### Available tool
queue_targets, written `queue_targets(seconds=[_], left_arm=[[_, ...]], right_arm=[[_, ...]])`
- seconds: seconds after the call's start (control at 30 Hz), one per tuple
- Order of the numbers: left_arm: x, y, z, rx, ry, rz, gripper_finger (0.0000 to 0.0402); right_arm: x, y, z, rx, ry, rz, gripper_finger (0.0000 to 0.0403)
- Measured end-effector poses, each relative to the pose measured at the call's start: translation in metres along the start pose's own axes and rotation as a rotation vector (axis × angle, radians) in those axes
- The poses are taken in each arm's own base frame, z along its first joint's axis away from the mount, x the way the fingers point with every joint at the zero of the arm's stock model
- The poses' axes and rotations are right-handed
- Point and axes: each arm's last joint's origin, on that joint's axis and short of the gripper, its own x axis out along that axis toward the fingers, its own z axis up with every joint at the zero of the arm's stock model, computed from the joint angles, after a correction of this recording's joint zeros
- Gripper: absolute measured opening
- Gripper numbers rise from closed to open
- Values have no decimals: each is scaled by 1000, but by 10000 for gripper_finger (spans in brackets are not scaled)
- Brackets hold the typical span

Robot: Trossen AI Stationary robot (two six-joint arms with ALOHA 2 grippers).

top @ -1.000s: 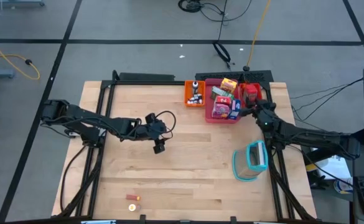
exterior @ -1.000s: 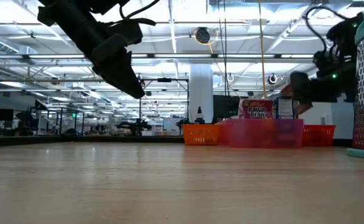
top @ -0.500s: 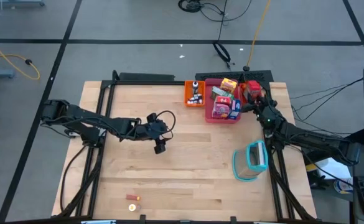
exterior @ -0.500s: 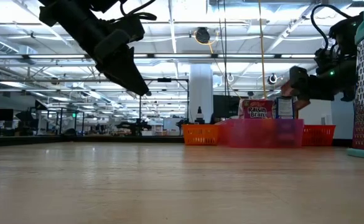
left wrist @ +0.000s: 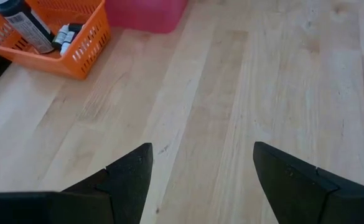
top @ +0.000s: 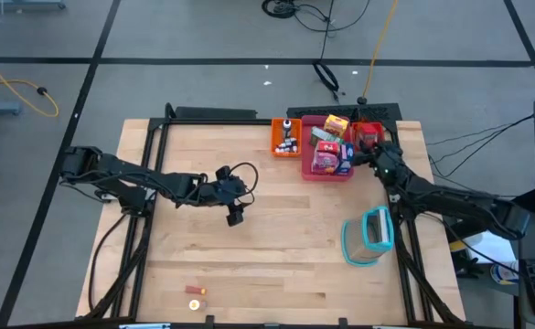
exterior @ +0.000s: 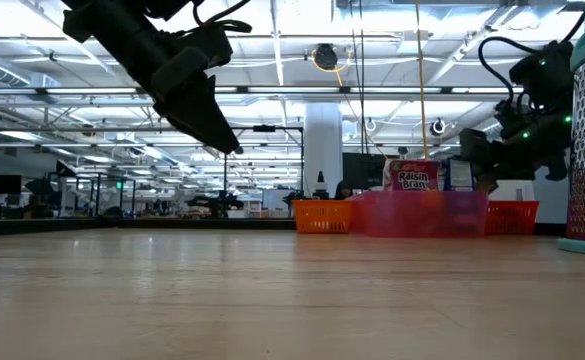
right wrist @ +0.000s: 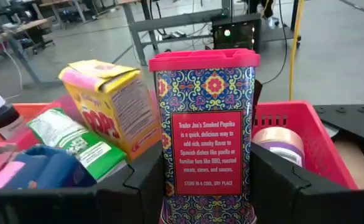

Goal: Pick & Place Kitchen Items
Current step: Put the red seasoning can into the red bin

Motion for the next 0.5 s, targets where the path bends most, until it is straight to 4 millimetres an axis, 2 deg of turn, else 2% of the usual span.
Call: queue_targets(seconds=[0.4, 0.5], left_arm=[[0, 0, 0, 0, 0, 0, 273], [0, 0, 0, 0, 1, -1, 273]], right_arm=[[7, -3, -7, -21, 55, -35, 173], [8, -3, -6, -18, 50, -40, 199]])
